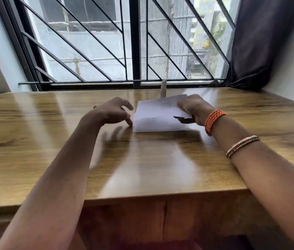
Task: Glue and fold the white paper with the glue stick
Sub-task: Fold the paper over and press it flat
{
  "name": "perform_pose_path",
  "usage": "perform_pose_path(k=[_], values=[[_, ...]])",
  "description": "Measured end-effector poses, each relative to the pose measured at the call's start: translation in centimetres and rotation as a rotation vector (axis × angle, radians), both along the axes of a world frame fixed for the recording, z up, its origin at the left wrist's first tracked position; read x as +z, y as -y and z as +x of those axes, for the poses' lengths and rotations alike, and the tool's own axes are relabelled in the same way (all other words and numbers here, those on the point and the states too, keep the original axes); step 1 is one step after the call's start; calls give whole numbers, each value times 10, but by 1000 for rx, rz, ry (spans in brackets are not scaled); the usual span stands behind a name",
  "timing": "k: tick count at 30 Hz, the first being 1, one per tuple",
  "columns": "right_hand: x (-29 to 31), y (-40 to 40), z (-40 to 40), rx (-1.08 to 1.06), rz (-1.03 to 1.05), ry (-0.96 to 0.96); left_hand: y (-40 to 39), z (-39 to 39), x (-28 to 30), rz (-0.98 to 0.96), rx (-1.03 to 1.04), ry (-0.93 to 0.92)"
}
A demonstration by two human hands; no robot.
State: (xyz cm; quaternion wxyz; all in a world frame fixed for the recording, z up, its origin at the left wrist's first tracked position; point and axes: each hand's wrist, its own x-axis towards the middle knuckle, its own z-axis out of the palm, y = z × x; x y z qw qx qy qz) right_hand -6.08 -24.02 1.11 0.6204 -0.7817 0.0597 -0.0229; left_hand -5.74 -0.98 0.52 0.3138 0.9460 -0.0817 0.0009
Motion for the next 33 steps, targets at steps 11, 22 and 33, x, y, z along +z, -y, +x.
perform_pose_path(k=[11,22,33], values=[[0,7,-2,-19,39,-20,8,-16,-3,260,83,36],[-9,3,5,51,-117,-19,11,-17,-6,305,105,93],[-8,0,6,71,-219,-24,0,-1,-14,206,93,56]])
